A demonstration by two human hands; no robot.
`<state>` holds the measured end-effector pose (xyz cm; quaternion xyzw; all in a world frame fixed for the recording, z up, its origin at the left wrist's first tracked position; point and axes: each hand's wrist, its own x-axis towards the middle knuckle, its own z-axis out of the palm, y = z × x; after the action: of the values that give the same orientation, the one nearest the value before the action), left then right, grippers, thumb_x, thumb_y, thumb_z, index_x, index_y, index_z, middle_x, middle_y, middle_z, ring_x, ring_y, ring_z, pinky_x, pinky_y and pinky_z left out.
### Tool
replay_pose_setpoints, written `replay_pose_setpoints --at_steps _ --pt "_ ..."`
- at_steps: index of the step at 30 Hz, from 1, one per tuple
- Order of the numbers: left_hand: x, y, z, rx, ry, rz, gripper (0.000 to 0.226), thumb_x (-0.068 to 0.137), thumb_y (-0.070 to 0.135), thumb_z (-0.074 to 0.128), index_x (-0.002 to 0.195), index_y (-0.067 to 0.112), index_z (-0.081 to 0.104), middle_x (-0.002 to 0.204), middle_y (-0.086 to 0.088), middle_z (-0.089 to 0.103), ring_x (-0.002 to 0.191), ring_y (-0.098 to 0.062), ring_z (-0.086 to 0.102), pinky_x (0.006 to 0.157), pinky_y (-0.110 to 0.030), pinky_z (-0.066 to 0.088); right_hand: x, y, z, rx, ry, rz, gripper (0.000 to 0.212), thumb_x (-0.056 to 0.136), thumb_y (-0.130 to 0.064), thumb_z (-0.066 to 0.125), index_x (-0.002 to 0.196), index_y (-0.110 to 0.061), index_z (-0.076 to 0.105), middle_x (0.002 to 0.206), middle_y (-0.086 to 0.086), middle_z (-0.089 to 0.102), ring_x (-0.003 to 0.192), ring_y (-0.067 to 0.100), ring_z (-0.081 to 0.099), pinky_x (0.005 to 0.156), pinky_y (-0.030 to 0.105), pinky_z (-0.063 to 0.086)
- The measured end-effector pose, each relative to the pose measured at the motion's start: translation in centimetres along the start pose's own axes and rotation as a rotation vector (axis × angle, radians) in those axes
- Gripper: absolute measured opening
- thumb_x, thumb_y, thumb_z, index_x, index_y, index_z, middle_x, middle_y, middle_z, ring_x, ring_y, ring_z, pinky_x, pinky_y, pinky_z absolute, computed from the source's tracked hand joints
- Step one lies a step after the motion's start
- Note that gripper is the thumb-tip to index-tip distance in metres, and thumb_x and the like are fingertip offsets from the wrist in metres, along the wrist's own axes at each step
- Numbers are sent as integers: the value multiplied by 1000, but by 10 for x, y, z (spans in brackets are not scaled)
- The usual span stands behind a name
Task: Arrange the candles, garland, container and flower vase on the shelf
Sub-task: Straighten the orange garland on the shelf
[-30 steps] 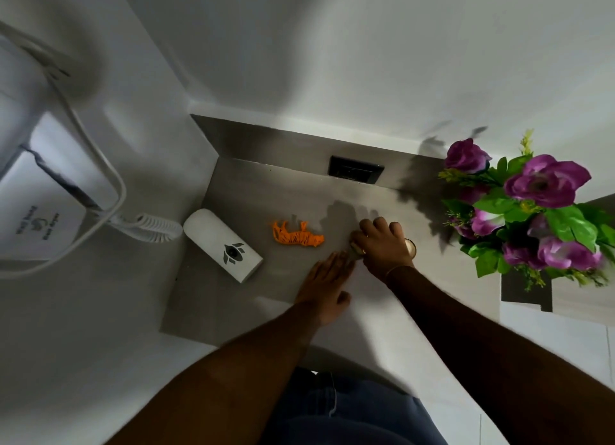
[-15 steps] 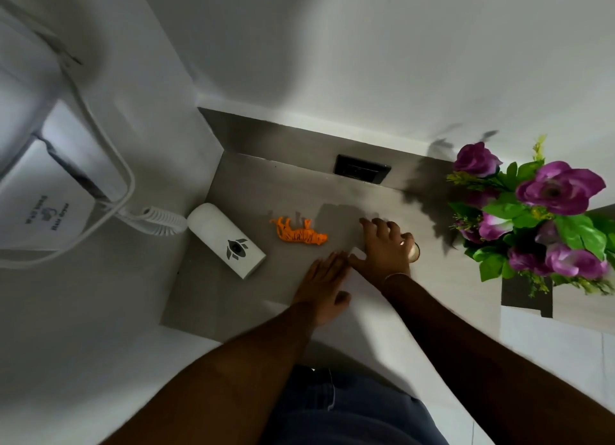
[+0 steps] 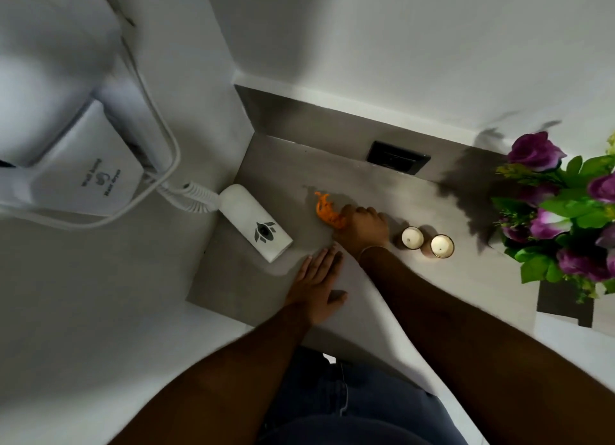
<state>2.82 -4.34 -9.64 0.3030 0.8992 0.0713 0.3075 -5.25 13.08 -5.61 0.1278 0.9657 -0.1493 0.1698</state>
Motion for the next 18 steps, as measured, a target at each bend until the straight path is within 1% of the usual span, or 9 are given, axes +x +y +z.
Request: replay_pose_setpoints --at_steps 2,5,7,10,12,13,15,16,18 --pt "-2 0 1 -9 26 2 89 107 62 40 170 24 -9 180 0 -17 166 -19 -17 136 -45 -6 -4 7 -5 282 -25 147 37 81 -46 74 106 -18 73 105 12 78 103 37 70 86 39 54" --pt "-4 1 3 -7 62 -3 89 106 62 40 171 26 -8 180 2 -17 166 -17 -17 136 -44 -5 -4 14 -12 729 -61 371 25 92 -38 68 81 -16 75 96 18 80 99 37 73 90 42 58" --pt "-4 1 3 -16 69 -4 89 106 62 41 171 26 -8 180 2 -18 166 -17 -17 136 -44 -6 -3 16 -16 901 -81 470 26 98 -33 64 83 -14 72 102 23 78 102 41 73 88 44 57" --pt "-5 -1 5 -21 72 18 89 106 61 41 171 26 -8 180 2 -17 166 -18 -18 136 -45 -5 -3 19 -19 957 -113 481 35 102 -34 61 125 -9 66 113 19 75 105 40 74 67 32 54" --pt "-5 -2 6 -26 81 25 88 106 61 41 171 26 -8 179 2 -17 166 -18 -18 136 -45 -5 -3 19 -21 973 -114 497 49 102 -37 62 140 -8 55 113 21 75 103 42 74 62 29 51" --pt "-5 -2 6 -29 86 27 88 106 61 41 171 27 -7 180 2 -17 166 -18 -17 136 -46 -4 -5 18 -22 979 -87 521 57 100 -41 63 145 -8 50 115 22 74 104 44 74 65 32 53" --pt "-6 -3 8 -37 98 32 88 105 61 41 171 26 -6 180 2 -17 166 -18 -17 136 -46 -3 -12 13 -22 906 60 595 71 95 -52 64 150 -13 42 128 20 68 114 42 68 86 44 59" --pt "-6 -3 8 -45 96 33 88 105 61 41 171 26 -6 180 2 -17 166 -19 -18 136 -46 -3 -18 9 -21 838 155 600 72 93 -57 63 148 -17 42 133 16 62 119 40 64 95 49 56" --pt "-6 -3 4 -55 112 39 87 105 60 41 171 24 -3 180 0 -16 166 -19 -17 136 -47 -3 -33 -6 -16 722 323 462 57 93 -55 60 137 -20 48 131 10 57 116 35 62 96 49 54"
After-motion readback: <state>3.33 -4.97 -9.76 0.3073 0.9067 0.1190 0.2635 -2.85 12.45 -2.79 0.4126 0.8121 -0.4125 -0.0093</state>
